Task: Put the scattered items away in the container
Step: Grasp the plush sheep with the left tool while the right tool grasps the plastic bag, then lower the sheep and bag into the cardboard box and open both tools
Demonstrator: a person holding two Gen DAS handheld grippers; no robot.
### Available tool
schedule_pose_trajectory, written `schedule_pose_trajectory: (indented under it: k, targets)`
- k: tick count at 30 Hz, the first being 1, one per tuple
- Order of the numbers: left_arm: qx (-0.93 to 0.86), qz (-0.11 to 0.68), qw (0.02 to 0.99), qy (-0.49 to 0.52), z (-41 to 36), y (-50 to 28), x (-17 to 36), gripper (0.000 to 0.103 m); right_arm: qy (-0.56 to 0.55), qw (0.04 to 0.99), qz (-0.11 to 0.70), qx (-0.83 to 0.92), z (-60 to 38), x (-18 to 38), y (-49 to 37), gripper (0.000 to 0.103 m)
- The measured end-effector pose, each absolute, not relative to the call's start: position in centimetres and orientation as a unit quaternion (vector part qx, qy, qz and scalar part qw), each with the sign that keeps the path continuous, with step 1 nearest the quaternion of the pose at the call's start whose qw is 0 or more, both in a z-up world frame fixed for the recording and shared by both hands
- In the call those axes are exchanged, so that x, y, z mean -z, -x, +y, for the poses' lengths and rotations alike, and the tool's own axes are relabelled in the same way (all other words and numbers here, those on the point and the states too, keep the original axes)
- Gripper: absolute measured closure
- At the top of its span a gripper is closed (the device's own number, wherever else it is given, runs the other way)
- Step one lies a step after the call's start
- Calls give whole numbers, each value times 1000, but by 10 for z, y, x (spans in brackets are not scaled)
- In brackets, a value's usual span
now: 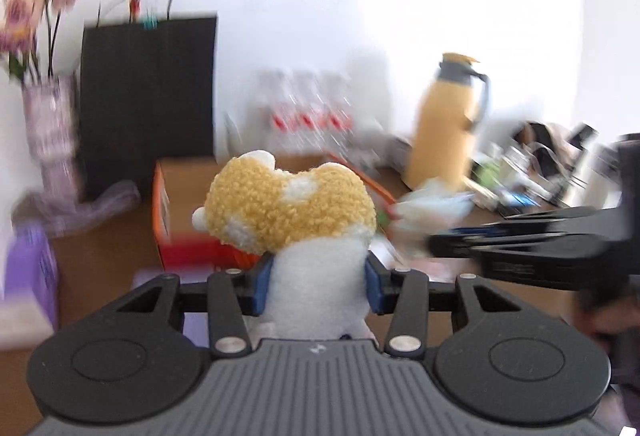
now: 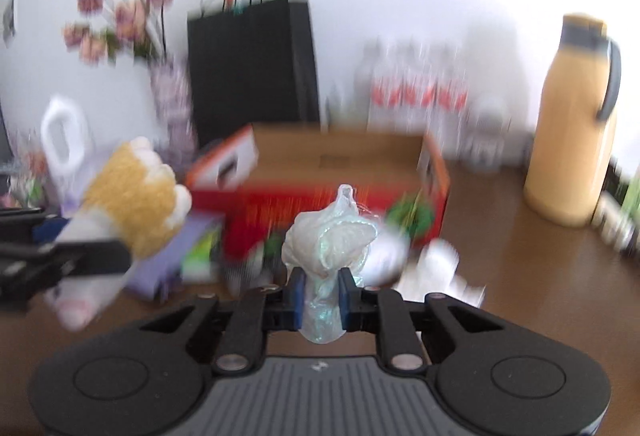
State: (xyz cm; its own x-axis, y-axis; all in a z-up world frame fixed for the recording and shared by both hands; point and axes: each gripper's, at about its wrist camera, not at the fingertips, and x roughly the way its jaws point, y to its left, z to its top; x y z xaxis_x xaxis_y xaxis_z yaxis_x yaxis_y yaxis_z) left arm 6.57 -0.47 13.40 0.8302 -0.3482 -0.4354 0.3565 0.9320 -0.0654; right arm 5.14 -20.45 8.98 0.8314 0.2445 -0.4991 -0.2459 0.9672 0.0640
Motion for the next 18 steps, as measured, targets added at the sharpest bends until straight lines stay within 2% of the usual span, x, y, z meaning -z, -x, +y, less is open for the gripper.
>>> schedule_pose_trajectory:
  k: [4, 8, 13, 18]
  targets:
    - [159, 252, 954, 26, -24, -168, -152, 57, 40, 965, 243, -93, -209, -117, -118, 87]
    - [97, 272, 958, -8, -54, -260, -132, 57, 24, 956, 283, -73, -218, -113, -206, 86]
    - [9, 353, 935, -24, -23, -348, -77, 56, 28, 927, 362, -96, -209, -71, -290, 86]
    - [8, 387, 921, -31, -10, -379, -51, 53, 47, 913, 397, -81, -187, -20, -359, 82]
